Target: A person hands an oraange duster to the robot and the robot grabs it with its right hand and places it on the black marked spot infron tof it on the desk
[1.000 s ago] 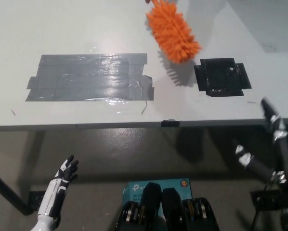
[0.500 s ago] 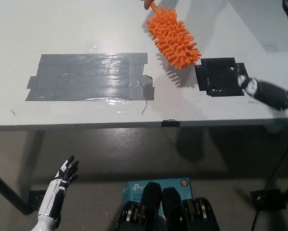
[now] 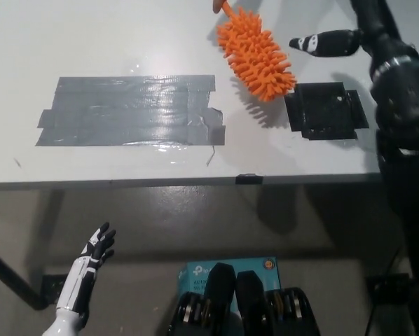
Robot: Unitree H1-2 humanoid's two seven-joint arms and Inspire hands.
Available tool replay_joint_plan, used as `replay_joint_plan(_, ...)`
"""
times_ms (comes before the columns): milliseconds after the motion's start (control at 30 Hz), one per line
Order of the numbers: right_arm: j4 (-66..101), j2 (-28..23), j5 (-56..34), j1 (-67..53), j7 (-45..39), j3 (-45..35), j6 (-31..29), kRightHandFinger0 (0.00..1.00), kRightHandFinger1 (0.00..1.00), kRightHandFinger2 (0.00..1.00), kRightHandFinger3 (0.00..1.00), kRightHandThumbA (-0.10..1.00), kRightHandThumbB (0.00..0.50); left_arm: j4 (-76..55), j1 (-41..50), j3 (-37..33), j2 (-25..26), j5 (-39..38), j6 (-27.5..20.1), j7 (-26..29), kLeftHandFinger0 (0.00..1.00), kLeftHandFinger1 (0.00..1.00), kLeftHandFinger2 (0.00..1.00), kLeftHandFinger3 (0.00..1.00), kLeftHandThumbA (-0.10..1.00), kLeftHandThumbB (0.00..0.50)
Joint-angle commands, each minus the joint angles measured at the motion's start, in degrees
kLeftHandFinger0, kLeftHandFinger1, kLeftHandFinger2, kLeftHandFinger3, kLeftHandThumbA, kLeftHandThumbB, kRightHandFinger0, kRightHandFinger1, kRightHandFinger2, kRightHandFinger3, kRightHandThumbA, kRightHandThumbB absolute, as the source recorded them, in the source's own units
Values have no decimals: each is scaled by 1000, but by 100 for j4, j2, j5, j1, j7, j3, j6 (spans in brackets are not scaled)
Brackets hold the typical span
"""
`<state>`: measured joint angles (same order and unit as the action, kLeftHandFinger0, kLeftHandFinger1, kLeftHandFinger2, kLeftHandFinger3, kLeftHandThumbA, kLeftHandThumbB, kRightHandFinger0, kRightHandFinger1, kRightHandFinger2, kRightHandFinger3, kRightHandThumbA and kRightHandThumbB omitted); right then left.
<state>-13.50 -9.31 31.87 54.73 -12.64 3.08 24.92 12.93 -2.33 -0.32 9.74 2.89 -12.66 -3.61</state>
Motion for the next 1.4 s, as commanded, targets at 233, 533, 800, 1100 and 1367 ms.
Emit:
replay_joint_plan(233,-3797,363,-190,2197,164,462,-94,1000,1000,1000,1000,1000,387,-349,-177,-18,115,33,90,-108,1000,1000,1000,1000,1000,206)
replay_joint_plan(533,-5539,656,-846,2693,276,173,-677,1000,1000,1000,1000,1000,396,-406,-217,-38,133,109,86,-109,1000,1000,1000,1000,1000,205)
replay_joint_plan(800,-6177,695,-1109,2865,251,149,-907,1000,1000,1000,1000,1000,390,-470,-286,-10,129,153,214,-67,1000,1000,1000,1000,1000,221)
replay_joint_plan(1100,-6581,674,-881,2635,1247,663,-940,1000,1000,1000,1000,711,293,-449,-358,4,186,124,260,-132,1000,1000,1000,1000,968,194)
replay_joint_plan(1367,-6534,612,-815,2274,2345,854,-1662,35,67,179,331,-100,225,-390,-343,-11,215,178,184,-118,1000,1000,1000,1000,964,170)
